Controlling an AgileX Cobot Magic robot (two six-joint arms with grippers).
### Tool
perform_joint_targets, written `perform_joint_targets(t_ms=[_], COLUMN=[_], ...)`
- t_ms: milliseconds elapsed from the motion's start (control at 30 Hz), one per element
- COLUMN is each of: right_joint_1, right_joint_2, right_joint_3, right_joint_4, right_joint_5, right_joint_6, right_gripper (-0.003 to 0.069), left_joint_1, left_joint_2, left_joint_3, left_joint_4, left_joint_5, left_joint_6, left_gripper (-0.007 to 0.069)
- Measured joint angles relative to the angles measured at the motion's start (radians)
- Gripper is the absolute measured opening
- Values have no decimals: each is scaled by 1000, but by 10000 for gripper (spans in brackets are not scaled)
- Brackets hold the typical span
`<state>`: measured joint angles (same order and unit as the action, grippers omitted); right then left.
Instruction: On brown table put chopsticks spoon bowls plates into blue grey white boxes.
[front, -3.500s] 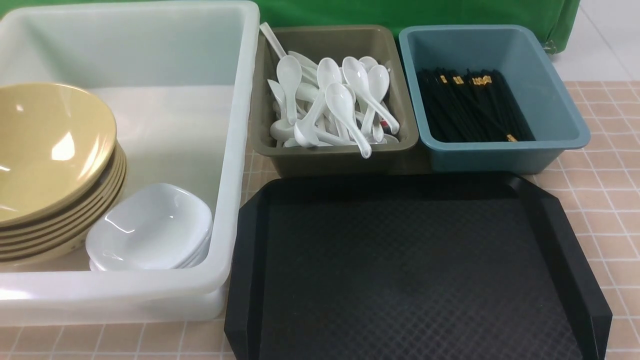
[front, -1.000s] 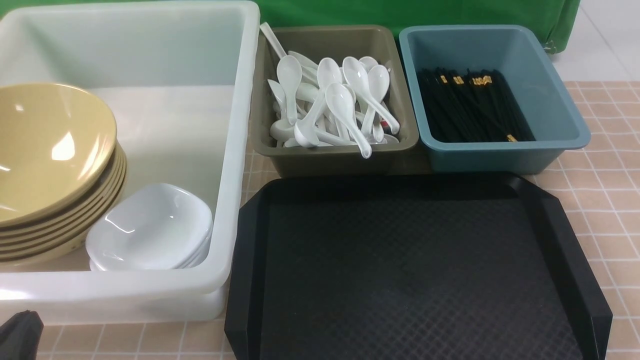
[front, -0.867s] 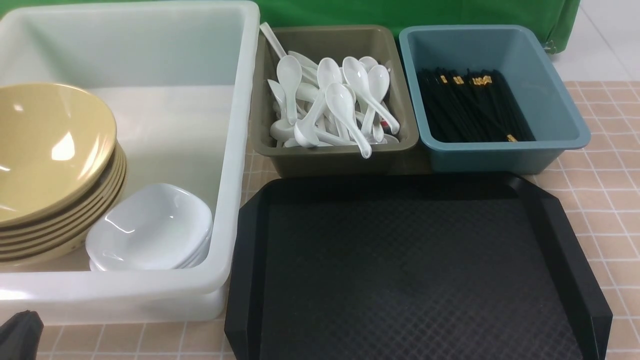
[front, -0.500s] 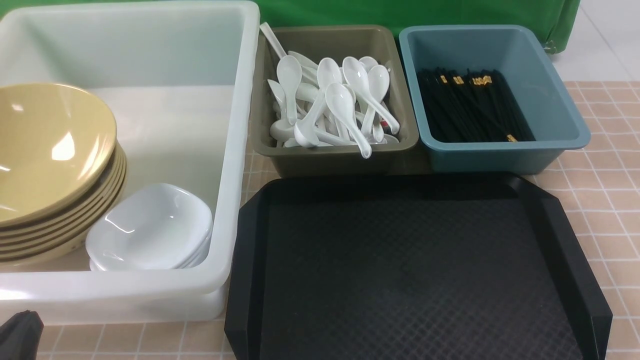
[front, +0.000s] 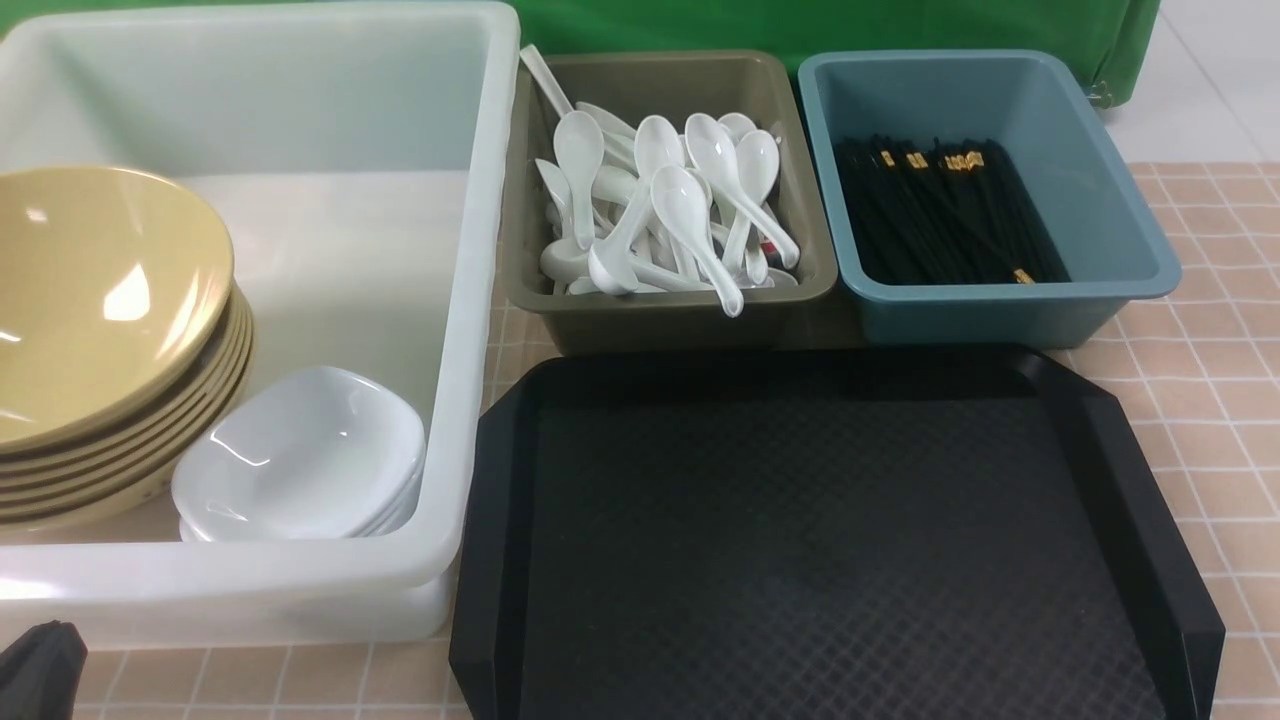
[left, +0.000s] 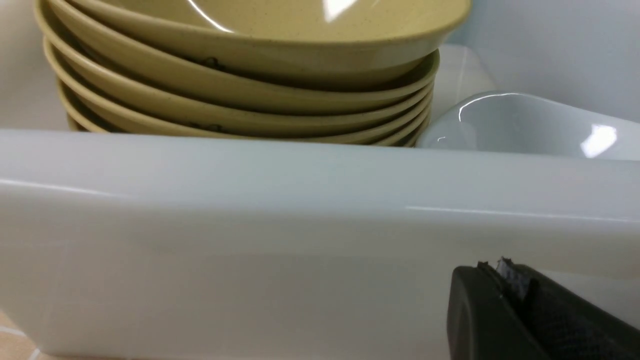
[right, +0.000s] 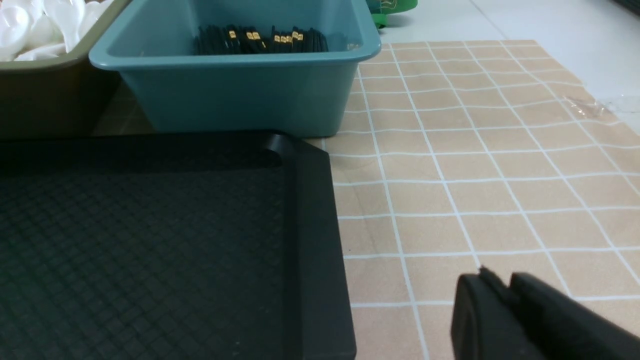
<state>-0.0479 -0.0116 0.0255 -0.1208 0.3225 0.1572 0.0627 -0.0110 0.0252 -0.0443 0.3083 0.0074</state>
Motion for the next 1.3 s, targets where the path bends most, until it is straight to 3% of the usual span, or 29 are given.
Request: perform_joint_targets(t_ms=[1300], right_joint_1=[0], right_joint_2=[0], right_joint_3=[0], right_joint_4=[0], right_joint_5=[0], right_joint_6=[0], right_gripper=[150], left_joint_1=[0], left_joint_2=[0], left_joint_3=[0], left_joint_4=[0], left_joint_5=[0], left_joint_6=[2], left_gripper=[1])
